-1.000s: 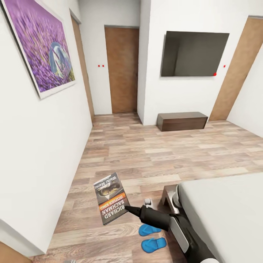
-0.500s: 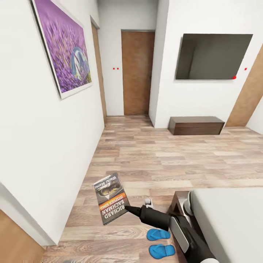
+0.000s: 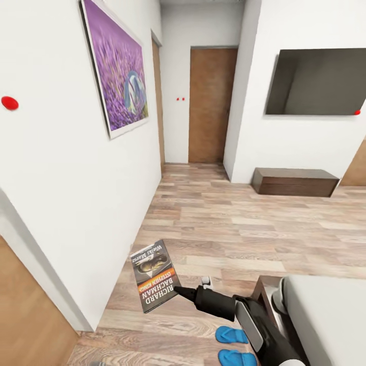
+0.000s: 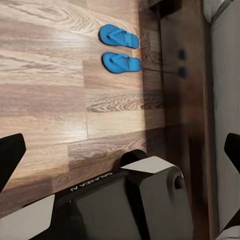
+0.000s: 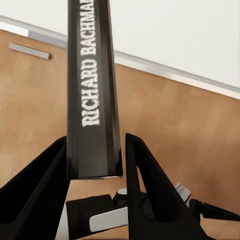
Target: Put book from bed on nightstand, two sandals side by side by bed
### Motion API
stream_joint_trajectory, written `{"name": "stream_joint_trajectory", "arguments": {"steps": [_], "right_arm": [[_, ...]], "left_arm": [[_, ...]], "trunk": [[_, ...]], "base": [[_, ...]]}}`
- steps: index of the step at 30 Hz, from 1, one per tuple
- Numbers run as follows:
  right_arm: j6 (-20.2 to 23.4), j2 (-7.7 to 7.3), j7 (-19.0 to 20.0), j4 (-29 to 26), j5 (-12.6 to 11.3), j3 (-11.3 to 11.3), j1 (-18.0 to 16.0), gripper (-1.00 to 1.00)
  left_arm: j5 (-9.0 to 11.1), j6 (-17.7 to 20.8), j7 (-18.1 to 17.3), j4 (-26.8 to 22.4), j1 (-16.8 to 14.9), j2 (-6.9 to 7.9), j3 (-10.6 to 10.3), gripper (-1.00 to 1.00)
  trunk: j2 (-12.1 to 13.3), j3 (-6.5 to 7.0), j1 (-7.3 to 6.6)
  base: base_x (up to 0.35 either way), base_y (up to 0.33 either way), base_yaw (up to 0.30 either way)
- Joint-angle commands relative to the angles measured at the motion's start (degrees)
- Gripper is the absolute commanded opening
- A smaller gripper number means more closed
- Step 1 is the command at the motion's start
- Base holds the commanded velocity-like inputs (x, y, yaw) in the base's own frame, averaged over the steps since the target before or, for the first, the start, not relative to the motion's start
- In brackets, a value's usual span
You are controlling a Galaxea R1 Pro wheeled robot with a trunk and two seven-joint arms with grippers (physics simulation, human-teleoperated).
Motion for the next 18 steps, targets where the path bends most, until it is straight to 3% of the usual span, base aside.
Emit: {"name": "stream_joint_trajectory", "arguments": {"steps": [1,18], "right_arm": [[0.45,0.00,-0.03,-0.03,-0.52,0.02,-0.03,-1.00],[0.37,-0.36,0.00,0.12,-0.43,-0.40,-0.03,-1.00]], "left_arm": [[-0.60,-0.12,-0.13,0.00,-0.04,0.00,0.48,1.00],[-0.58,-0.18,-0.12,-0.03,-0.03,-0.05,0.48,1.00]], "trunk": [[-0.04,0.01,0.00],[-0.04,1.00,0.00]], "base": [[0.000,0.000,0.227],[0.000,0.000,0.206]]}}
